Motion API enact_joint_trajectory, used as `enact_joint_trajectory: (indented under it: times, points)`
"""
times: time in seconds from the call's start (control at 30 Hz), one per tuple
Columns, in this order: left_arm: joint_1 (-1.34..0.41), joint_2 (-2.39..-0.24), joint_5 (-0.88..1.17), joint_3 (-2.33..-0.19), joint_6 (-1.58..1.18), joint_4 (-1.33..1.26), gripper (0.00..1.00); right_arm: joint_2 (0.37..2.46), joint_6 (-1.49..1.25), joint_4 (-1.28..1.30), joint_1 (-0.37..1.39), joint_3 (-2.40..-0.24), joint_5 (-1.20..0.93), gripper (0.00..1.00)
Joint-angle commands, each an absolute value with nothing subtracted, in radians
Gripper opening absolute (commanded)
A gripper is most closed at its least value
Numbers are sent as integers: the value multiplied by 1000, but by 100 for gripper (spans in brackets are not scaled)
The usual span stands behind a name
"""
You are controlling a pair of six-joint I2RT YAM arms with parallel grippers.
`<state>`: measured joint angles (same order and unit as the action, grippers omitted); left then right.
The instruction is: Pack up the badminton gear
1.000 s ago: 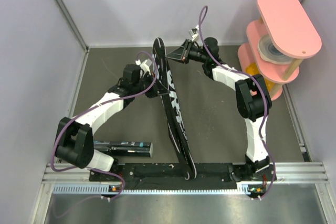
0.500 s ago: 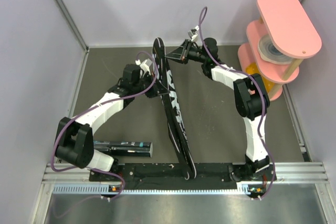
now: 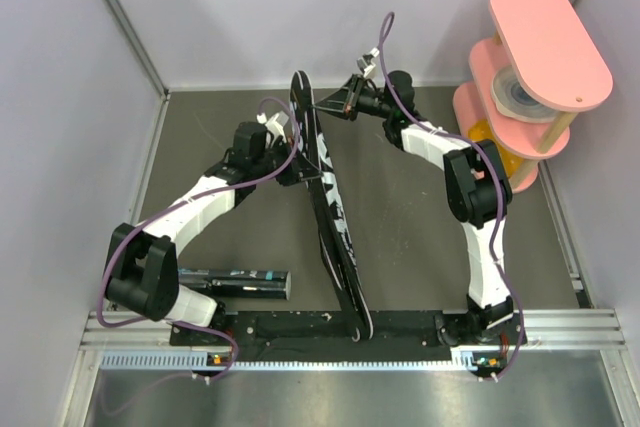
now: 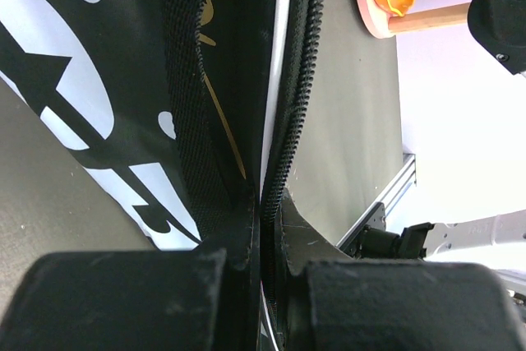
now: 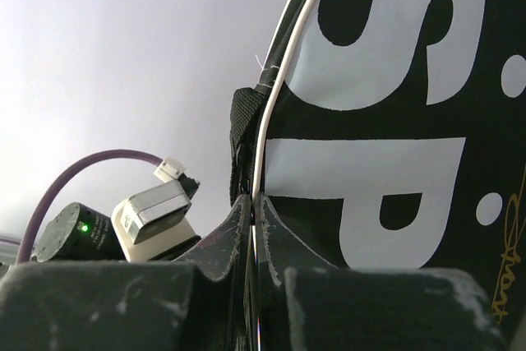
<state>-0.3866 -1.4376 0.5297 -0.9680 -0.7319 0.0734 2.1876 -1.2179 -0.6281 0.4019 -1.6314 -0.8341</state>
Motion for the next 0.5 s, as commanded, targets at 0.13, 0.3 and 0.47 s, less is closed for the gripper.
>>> enact_joint_trajectory:
  times: [0.13, 0.3, 0.47]
  points:
    - [-388, -1422, 531, -996, -787, 9, 24, 2180, -1250, -733, 408, -1690, -810, 0]
    - [-387, -1381, 447, -1055, -782, 86, 59, 2175, -1262, -747, 410, -1678, -801, 0]
    - [-387, -1336, 180, -1132, -764, 179, 61, 2177, -1282, -770, 410, -1660, -796, 0]
